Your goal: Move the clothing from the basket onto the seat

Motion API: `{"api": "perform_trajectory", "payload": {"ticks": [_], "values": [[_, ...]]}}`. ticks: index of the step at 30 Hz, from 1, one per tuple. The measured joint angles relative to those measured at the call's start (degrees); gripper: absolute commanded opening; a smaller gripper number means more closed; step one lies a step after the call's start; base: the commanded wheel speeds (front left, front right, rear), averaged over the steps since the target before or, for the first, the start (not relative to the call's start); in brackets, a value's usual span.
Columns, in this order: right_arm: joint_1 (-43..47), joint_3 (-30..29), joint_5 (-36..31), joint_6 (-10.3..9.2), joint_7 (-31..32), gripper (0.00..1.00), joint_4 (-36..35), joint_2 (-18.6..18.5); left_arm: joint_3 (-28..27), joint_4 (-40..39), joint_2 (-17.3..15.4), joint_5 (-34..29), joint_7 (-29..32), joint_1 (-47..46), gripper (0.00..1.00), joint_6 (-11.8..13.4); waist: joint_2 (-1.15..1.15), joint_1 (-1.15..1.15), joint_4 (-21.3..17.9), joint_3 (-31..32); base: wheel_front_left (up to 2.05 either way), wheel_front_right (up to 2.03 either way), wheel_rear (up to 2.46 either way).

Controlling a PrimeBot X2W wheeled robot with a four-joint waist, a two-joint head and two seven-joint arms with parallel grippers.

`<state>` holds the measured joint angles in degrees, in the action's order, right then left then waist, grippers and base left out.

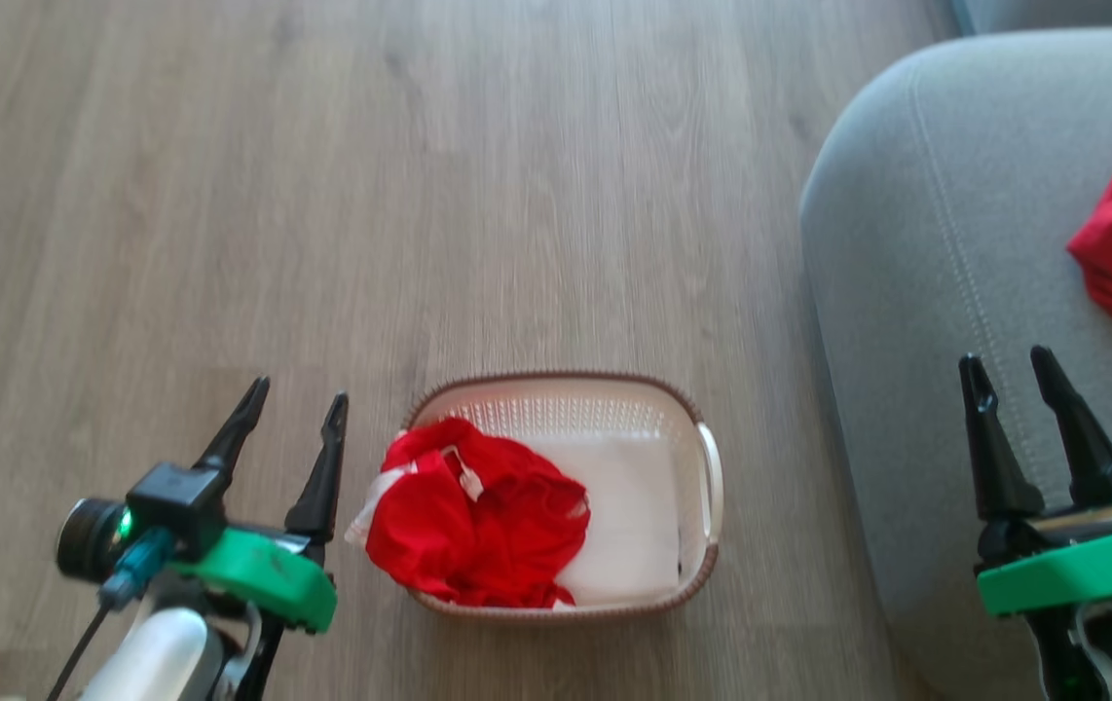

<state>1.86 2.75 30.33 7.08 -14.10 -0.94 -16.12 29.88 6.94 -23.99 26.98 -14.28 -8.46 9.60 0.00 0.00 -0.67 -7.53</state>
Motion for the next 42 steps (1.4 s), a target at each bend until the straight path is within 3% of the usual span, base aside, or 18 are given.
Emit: {"api": "perform_trajectory", "payload": {"ticks": [18, 42], "values": [[-8.1, 0.6, 0.2, 0.0, -0.4, 1.0, -0.7, 0.6, 7.5, 17.8, 4.7, -2.9, 2.7, -16.7, 1.0, -8.6, 0.0, 0.0, -3.3, -13.1, 0.0, 0.0, 0.0], [-16.4, 1.0, 0.0, 0.0, -0.4, 1.0, -3.3, 2.6, 16.5, 49.1, 14.5, -7.7, 5.4, -36.6, 1.0, -15.6, 0.0, 0.01, -6.1, -28.0, 0.0, 0.0, 0.0]]}}
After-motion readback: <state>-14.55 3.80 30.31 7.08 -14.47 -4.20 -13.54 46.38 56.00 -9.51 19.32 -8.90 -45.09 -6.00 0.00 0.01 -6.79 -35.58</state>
